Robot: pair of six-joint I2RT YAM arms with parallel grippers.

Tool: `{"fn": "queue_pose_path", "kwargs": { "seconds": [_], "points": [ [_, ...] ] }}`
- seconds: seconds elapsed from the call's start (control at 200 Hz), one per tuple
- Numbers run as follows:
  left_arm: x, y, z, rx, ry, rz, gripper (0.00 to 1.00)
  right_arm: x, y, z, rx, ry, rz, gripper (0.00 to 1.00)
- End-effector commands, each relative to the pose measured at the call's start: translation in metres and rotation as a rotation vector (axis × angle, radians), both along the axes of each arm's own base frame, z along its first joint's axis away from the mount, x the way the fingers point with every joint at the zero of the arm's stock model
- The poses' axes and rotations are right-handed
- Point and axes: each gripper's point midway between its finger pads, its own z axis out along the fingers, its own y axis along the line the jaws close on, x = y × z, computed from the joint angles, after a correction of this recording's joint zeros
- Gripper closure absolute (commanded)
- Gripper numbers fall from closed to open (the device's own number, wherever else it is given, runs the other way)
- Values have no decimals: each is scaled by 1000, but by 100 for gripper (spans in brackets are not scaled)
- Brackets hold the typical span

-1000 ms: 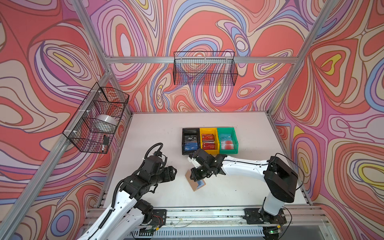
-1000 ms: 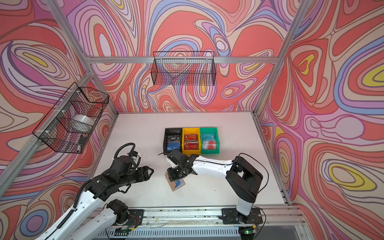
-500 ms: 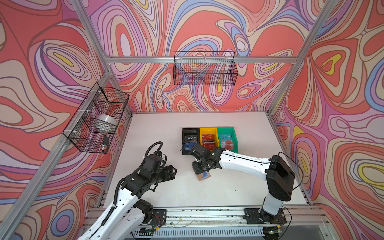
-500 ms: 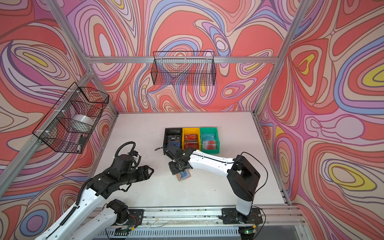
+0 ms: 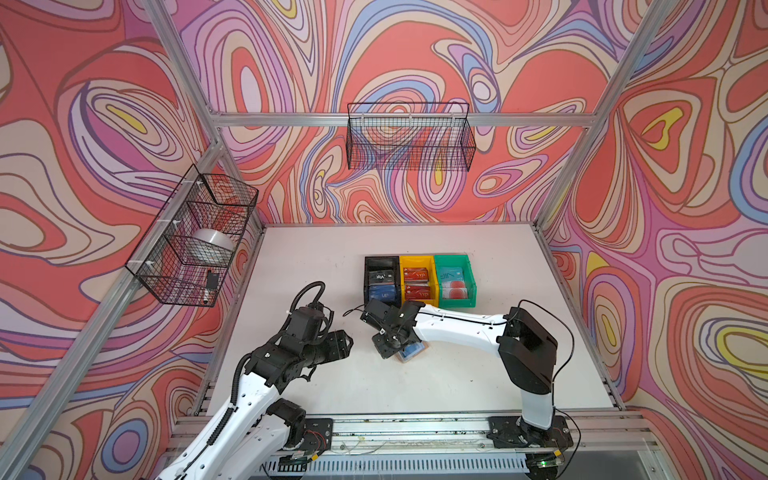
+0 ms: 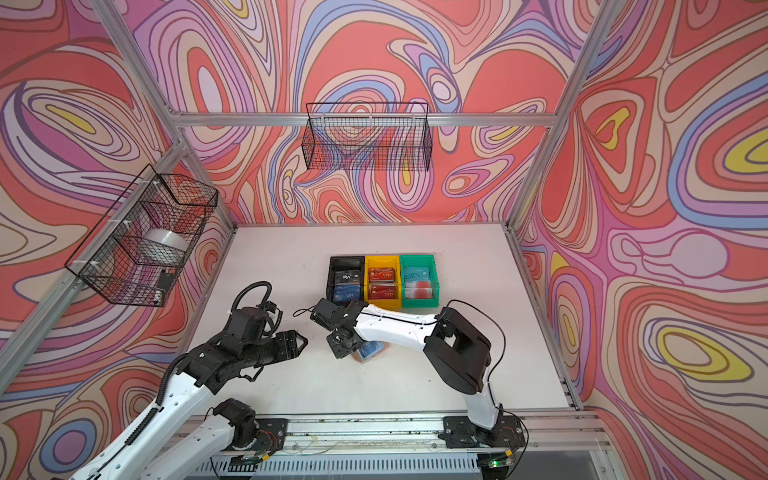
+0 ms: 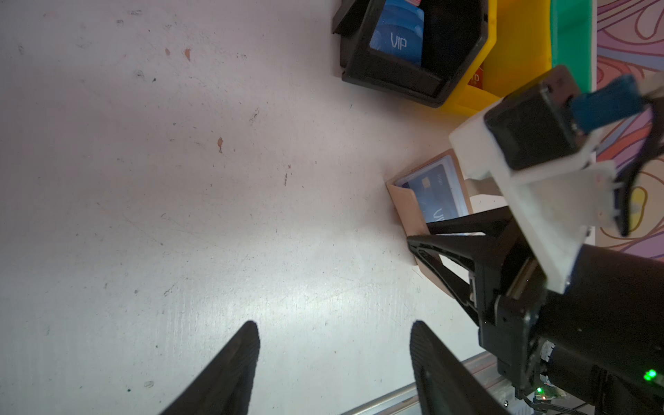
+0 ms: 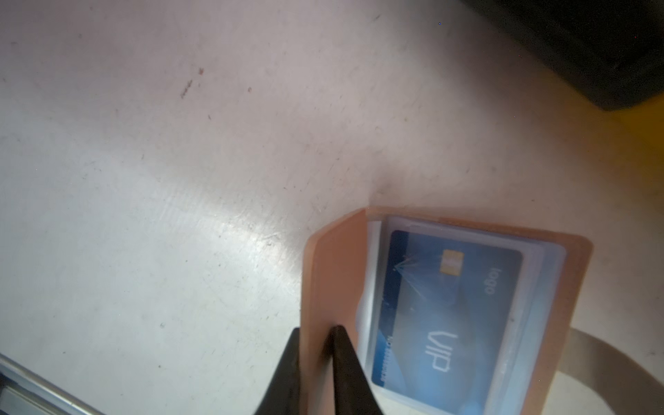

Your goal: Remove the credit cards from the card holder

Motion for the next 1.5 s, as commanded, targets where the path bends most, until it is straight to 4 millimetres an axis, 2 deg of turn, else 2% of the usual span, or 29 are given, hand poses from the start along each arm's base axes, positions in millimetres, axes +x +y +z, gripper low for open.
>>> {"fn": "queue_pose_path", "kwargs": {
  "seconds": [0.0,0.14,0.326,0.466,0.571,0.806,0.916,1.057,1.142,1.217,1.232,1.347,1.497],
  "points": [
    [-2,2,4,-2,2,4,30,-4,5,1,17,20,12,75],
    [-4,5,4,2,2,14,30,-15,11,2,84,59,33,67],
    [-6,5,4,-7,9,19,31,-35,20,-22,157,164,53,66],
    [-6,4,5,-10,8,20,31,-39,21,-26,192,182,45,62],
    [-5,1,3,-24,14,18,31,-39,20,-20,197,173,49,58],
    [-2,-6,-3,-44,37,1,32,-33,20,12,223,112,73,43],
    [0,-9,-2,-61,30,0,32,-25,16,24,214,70,59,42],
    [6,-22,1,-130,21,-20,33,-9,2,35,191,19,21,42],
    [8,-27,-1,-152,27,-28,34,-1,-8,37,188,19,-8,43],
    [9,-28,-2,-150,35,-30,35,1,-15,28,186,37,-15,44],
    [10,-28,-3,-149,37,-30,35,2,-15,39,210,24,-15,44],
    [11,-27,0,-146,29,-28,35,-1,-18,40,238,43,-8,44],
    [11,-26,4,-140,21,-29,35,-14,-8,38,310,106,37,45]
  ]
}}
